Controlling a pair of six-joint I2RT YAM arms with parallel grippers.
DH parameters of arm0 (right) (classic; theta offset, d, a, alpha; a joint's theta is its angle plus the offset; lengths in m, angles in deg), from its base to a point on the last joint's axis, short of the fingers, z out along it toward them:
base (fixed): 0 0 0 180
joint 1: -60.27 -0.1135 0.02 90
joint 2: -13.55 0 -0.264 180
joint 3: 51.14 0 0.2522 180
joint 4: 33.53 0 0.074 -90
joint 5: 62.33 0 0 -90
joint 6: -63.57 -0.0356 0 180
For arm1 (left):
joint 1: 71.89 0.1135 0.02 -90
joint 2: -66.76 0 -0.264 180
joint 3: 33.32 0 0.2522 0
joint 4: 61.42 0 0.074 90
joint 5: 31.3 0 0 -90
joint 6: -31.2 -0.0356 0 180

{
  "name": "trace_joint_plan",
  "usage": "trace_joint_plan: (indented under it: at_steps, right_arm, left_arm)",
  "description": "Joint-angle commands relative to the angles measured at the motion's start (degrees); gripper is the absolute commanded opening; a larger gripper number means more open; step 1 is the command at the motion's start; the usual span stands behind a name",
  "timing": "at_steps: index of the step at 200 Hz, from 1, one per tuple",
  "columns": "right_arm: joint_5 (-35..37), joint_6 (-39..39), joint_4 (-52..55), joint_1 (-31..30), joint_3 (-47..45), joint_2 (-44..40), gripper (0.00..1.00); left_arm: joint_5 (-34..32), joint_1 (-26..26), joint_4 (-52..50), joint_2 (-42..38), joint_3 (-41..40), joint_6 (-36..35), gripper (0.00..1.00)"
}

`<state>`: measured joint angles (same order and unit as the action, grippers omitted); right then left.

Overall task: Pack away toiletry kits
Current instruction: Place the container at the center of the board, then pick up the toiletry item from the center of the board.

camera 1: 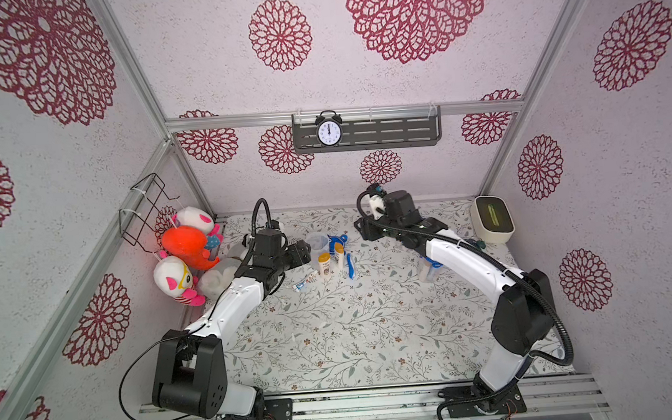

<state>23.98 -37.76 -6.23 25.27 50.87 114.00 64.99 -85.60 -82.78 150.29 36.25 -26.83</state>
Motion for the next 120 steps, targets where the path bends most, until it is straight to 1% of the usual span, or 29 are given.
trace_joint_plan:
  at_steps: [1, 33, 63, 84, 120]
  right_arm:
    - [2.77, -4.00, 1.90, -2.14, 1.07, 1.74, 0.59]
    - [3.95, -2.33, 3.73, -3.05, 3.10, 4.37, 0.53]
    - [6.19, 0.19, 5.62, -3.05, 6.07, 7.98, 0.50]
    - [3.83, 1.21, 6.39, -3.05, 8.26, 10.54, 0.48]
    - [0.27, 1.64, 5.37, -3.05, 9.32, 12.53, 0.46]
  left_arm:
    - [-0.79, 0.89, 2.90, -0.72, -1.84, 0.27, 0.81]
    - [0.04, 1.23, 5.20, -1.44, -3.85, -1.01, 0.81]
    - [0.84, 1.94, 5.81, -1.18, -4.11, -0.49, 0.81]
    - [1.57, 2.12, 6.35, -1.17, -4.04, -0.22, 0.81]
    - [2.22, 2.11, 7.02, -1.09, -4.04, -0.38, 0.80]
